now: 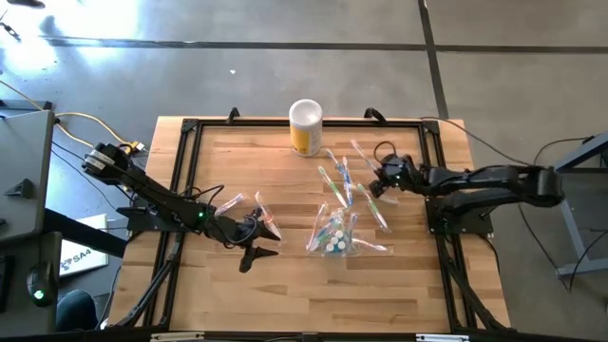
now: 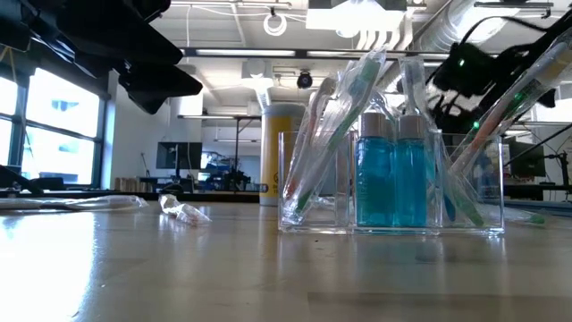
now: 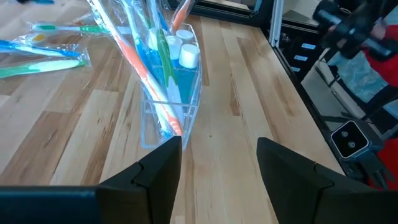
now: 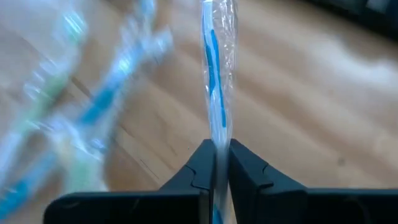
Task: Pick & Place toothbrushing station
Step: Put the blue toothbrush in the transparent organizer
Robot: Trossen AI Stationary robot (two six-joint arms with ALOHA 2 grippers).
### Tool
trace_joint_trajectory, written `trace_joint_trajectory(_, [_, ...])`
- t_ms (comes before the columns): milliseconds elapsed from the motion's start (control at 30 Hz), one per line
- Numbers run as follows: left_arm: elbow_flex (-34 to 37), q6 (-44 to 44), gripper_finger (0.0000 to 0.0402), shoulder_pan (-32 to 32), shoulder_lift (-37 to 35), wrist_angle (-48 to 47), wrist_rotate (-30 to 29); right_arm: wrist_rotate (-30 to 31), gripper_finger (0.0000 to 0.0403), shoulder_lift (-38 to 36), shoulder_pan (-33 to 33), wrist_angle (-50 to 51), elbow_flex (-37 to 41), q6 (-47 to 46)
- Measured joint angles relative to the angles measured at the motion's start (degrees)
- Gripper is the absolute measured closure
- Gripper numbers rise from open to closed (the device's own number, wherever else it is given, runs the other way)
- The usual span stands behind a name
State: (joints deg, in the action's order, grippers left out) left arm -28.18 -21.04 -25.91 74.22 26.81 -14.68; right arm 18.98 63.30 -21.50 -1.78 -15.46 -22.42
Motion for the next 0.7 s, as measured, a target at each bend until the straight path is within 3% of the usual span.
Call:
trace_joint_trajectory(233, [0.00, 2.37, 0.0199, 0.00, 0.00, 1.29, -0.08, 9.58, 0.0386, -15.35, 10.43, -0.23, -2.61, 3.58])
trace_joint_trajectory(400, [0.00, 7.10, 0.0199, 0.00, 0.00, 6.78, -2.66, 9.43, 0.0386, -22.73, 21.23, -9.97, -2.92, 11.39])
trace_joint_trajectory(567, [0.00, 15.08, 0.0199, 0.02, 0.00, 17.15, -4.20, 9.50, 0.0386, -23.23, 33.49, -21.84, -2.99, 19.68])
trace_joint_trajectory(700, [0.00, 19.68, 0.0199, 0.02, 0.13, 24.58, -7.52, 12.03, 0.0386, -16.66, 41.99, -31.48, -2.99, 22.58])
